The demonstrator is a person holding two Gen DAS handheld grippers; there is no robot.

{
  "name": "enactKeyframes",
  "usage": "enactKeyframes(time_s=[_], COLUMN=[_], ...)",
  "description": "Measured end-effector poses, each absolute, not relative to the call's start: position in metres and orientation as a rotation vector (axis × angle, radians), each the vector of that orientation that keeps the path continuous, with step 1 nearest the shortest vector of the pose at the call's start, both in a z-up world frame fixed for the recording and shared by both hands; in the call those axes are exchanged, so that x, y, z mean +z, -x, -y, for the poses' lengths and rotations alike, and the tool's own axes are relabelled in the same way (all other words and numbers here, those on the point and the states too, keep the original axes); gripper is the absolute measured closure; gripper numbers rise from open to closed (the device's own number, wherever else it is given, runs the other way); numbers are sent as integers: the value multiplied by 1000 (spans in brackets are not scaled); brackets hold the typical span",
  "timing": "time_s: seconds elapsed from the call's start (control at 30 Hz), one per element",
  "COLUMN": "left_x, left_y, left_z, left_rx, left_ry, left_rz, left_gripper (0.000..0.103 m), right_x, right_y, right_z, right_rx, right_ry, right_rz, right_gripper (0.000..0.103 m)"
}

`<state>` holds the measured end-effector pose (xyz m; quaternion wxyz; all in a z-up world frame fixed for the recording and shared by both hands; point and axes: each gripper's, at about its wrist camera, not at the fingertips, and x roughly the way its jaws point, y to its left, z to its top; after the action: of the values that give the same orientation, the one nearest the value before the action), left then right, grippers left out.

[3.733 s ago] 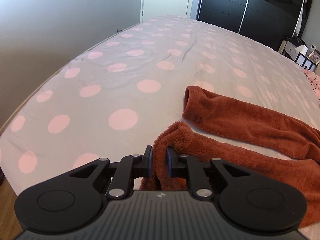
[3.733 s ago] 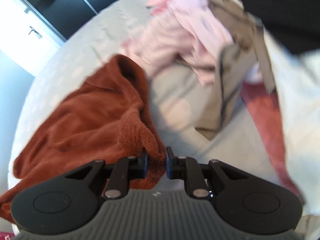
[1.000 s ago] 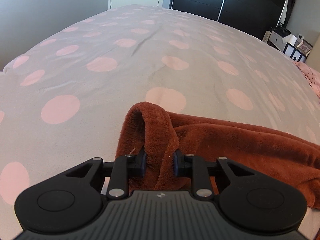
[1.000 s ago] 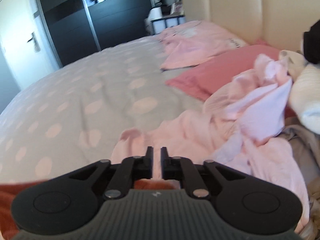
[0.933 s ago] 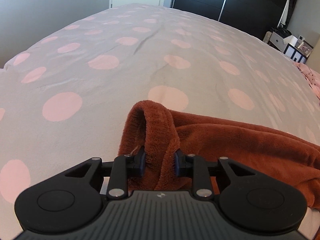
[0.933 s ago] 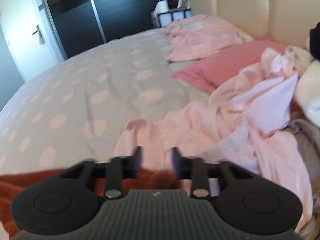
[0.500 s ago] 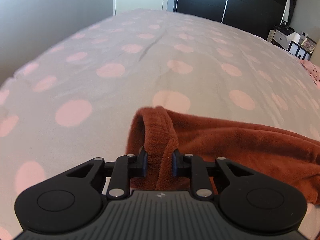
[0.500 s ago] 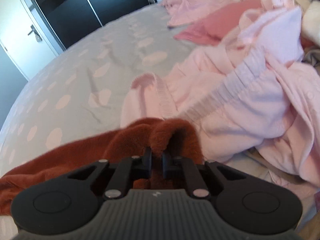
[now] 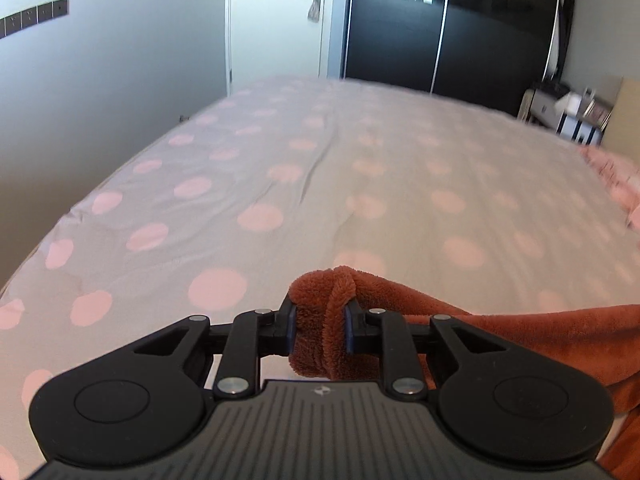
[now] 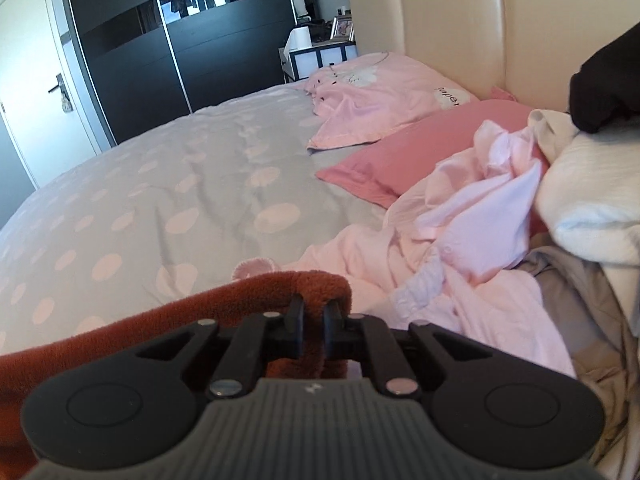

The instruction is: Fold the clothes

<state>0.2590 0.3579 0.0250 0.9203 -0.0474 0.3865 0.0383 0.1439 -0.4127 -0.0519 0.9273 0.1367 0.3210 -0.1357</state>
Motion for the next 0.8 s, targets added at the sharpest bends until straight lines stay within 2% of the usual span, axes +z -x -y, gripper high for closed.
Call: enactKeyframes(time_s=[0.1,0.2,0.23,0.27,0.43,0.63,0.8], left_x=[-19,-38,-39,-37,-23,-18,-40], left_y=[-276,-272,-268,-264,-239,-208,-194], left_z=[-362,-359,-356,-354,-338,-302,-259], left_rx=[89,106,98,95,0,-178,-315], left_ry=[113,94,73,51,-81,-255,-413], left_rz=[-906,-904,-895,-886,-825,-779,-801], left_gripper=[75,71,65,60,59,59,59], right_x=[-73,-77,-74,-71,-52,-39,-44], right_y=[-156,-152,-148,-145,-116,-83,-68], right_z=[404,396,395,393,377,286,187], right_rx=[-285,-263,-255,-249,-174,138,411], right_ry=[-294,-259,-233,-204,-170,-53,108], right_rz=[-731,-744,-738,-733,-685,-672,-694], right_gripper=[87,65,62,62,62,62,62])
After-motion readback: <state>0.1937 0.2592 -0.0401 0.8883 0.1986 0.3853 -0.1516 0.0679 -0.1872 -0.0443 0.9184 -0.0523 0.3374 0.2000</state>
